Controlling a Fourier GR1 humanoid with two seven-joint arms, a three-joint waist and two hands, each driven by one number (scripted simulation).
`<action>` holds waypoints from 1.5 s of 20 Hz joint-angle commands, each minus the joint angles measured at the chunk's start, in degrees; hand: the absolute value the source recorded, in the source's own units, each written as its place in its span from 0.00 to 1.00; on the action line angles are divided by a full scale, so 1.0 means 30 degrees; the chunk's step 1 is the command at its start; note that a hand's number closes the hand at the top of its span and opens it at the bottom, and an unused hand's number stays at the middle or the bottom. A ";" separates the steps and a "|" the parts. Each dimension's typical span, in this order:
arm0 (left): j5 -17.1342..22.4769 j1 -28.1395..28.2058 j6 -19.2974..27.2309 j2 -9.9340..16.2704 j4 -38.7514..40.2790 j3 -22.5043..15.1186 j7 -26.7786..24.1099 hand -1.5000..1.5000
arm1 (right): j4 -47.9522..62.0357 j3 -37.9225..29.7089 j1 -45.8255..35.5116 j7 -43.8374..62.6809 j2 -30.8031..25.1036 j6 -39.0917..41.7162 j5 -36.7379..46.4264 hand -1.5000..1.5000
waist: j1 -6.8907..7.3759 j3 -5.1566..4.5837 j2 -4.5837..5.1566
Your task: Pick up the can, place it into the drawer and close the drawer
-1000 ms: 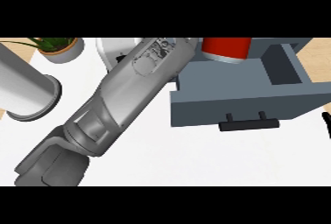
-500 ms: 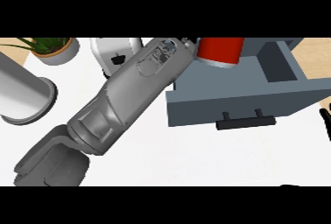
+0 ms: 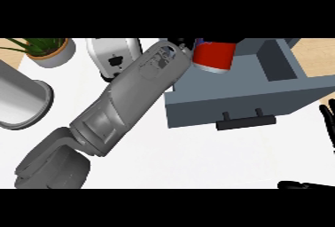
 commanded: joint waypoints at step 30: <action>0.3919 0.0584 0.3046 0.0001 -0.0089 -0.1253 -0.1810 0.00 | -0.1738 0.0607 -0.1945 -0.1430 -0.3139 0.0536 0.4835 0.00 | -0.0022 -0.0038 0.0040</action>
